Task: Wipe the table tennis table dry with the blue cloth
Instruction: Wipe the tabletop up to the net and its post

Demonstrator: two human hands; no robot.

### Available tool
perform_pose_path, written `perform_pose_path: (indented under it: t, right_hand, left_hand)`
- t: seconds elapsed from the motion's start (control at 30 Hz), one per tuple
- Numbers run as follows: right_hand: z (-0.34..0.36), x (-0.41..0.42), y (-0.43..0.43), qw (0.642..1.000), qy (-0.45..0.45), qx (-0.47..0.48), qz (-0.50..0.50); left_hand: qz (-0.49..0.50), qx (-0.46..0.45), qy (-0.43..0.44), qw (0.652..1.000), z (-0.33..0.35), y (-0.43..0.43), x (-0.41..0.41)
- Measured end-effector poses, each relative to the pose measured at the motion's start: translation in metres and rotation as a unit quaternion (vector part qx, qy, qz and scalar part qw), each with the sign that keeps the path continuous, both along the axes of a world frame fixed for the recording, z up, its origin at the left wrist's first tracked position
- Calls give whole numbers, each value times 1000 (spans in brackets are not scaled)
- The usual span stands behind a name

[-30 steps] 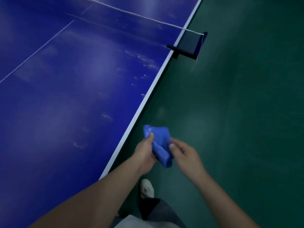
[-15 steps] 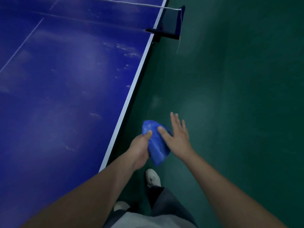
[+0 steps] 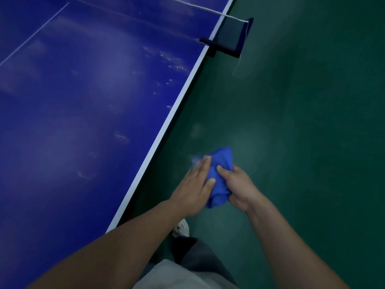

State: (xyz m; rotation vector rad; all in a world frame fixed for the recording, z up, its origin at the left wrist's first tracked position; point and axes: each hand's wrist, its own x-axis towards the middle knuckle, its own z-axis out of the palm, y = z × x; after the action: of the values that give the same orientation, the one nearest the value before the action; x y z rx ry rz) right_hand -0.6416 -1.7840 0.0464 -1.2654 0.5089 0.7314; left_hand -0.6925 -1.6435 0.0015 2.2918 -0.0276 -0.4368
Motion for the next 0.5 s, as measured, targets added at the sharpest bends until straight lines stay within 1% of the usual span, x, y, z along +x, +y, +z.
perform_pose_path:
  t: [0.03, 0.07, 0.1, 0.13, 0.17, 0.2, 0.23, 0.27, 0.3, 0.33, 0.37, 0.4, 0.43, 0.47, 0.5]
  right_hand:
    - [0, 2, -2, 1000, -5, -16, -4]
    - [0, 5, -5, 999, -10, -43, -14]
    - [-4, 8, -11, 997, -15, -68, -17]
    - [-7, 10, -16, 996, -18, -85, -10]
    - [-9, 11, -18, 996, -21, -90, 6]
    - [-8, 10, -16, 995, -25, -90, 30]
    - [-6, 9, -11, 995, -30, -84, 53]
    - [-4, 8, -5, 993, -42, -76, 75]
    - [-4, 7, -1, 992, -58, -73, 89]
    - [-2, 7, 1, 989, -79, -79, 93]
    - [-3, 8, 0, 986, -100, -102, 86]
    - [-7, 9, -3, 981, -117, -129, 81]
    - [-8, 11, -6, 978, -125, -146, 83]
    - [-8, 11, -6, 975, -129, -153, 91]
    - [-5, 12, -3, 977, -121, -147, 94]
  left_hand:
    - [38, 40, 110, 992, -10, 5, -2]
    - [107, 61, 180, 976, -16, 11, -1]
    - [170, 52, 186, 966, -16, 16, 1]
    - [208, 26, 126, 970, -11, 15, 2]
    - [214, -4, 33, 976, -1, 9, 4]
    - [189, -33, -39, 981, 10, 2, 5]
    - [137, -41, -71, 987, 16, -4, 5]
    - [74, -31, -52, 995, 11, -8, 5]
    - [37, -16, 26, 999, 5, -10, 6]
    - [62, -4, 97, 993, -3, -6, 8]
    - [121, 11, 141, 983, -4, 2, 10]
    - [179, 16, 123, 976, -3, 7, 10]
    - [215, 4, 49, 975, 3, 8, 8]
    - [211, -17, -26, 977, 9, 6, 7]
    - [165, -29, -62, 984, 12, 2, 4]
